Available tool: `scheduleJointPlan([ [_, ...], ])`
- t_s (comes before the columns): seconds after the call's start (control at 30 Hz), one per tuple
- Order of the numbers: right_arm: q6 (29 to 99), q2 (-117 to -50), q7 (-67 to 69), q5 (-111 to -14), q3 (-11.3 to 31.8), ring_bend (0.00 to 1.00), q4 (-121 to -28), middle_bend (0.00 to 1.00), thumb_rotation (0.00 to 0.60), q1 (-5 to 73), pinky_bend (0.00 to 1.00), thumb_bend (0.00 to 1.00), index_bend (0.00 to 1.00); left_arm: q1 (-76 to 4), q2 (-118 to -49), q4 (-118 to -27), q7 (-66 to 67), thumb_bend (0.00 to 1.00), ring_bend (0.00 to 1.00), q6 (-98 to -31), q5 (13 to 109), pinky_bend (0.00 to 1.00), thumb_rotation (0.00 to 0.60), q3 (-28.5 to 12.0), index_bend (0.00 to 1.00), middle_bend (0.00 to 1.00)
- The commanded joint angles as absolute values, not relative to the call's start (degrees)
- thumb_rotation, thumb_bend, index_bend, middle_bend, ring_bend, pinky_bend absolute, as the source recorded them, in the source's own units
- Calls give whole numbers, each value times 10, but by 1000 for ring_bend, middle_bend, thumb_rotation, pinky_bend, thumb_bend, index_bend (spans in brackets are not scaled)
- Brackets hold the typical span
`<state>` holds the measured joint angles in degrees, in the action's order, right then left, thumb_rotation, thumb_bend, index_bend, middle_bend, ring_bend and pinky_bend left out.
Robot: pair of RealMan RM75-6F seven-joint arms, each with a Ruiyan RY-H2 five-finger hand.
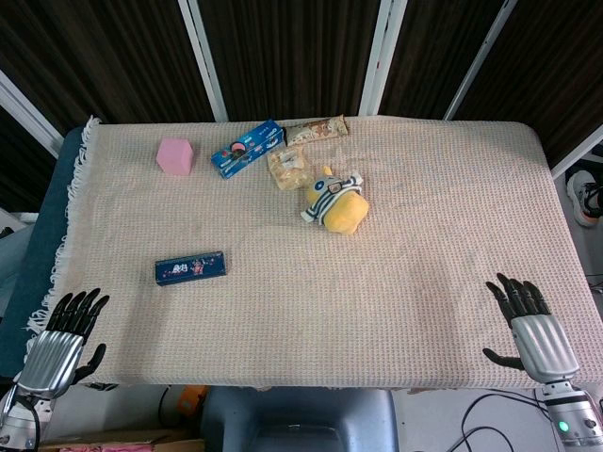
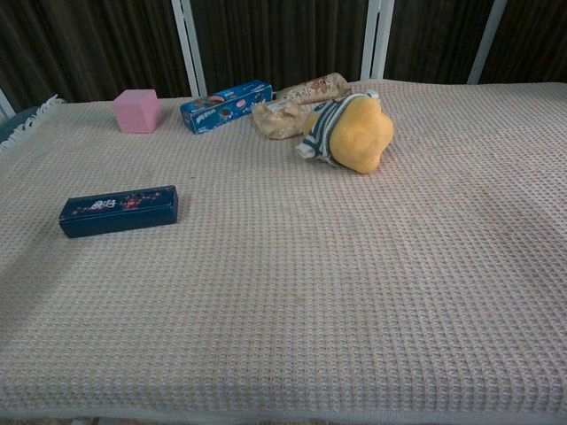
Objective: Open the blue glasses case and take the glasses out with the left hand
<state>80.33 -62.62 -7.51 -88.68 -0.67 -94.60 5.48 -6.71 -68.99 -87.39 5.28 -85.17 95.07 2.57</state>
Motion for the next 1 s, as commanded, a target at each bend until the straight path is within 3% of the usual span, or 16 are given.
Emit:
scheduleJointPlan([
  [0.03,804,-625,-74,-888,-8,0,-946,0,600,54,0,187,0,-70,-695,-873,45,392,0,-850,954,0,600,26,0,0],
  [0.2,805,-625,-74,-885,-7,0,-946,0,600,52,0,186,0,-90,-726,-856,12,390,0,-855,978,0,600,14,0,0],
  [0.37,801,-625,-75,-881,-6,0,-945,0,600,53,0,186,0,-147,-749,-871,-5,412,0,-800,978,0,600,-12,58,0],
  [0.47,797,-628,-79,-875,-3,0,-944,0,600,55,0,187,0,-179,-768,-890,27,468,0,-749,940,0,600,-39,161,7],
  [0.67,782,-629,-83,-867,-2,0,-943,0,600,62,0,186,0,-241,-805,-917,121,451,0,-624,794,0,600,-94,210,11],
  [0.83,775,-626,-79,-859,1,0,-944,0,600,64,0,187,0,-275,-862,-874,158,396,0,-613,735,0,600,-127,238,16],
  [1.0,776,-623,-74,-858,1,0,-944,0,600,64,0,187,0,-294,-896,-826,186,367,0,-613,709,0,600,-133,231,20],
])
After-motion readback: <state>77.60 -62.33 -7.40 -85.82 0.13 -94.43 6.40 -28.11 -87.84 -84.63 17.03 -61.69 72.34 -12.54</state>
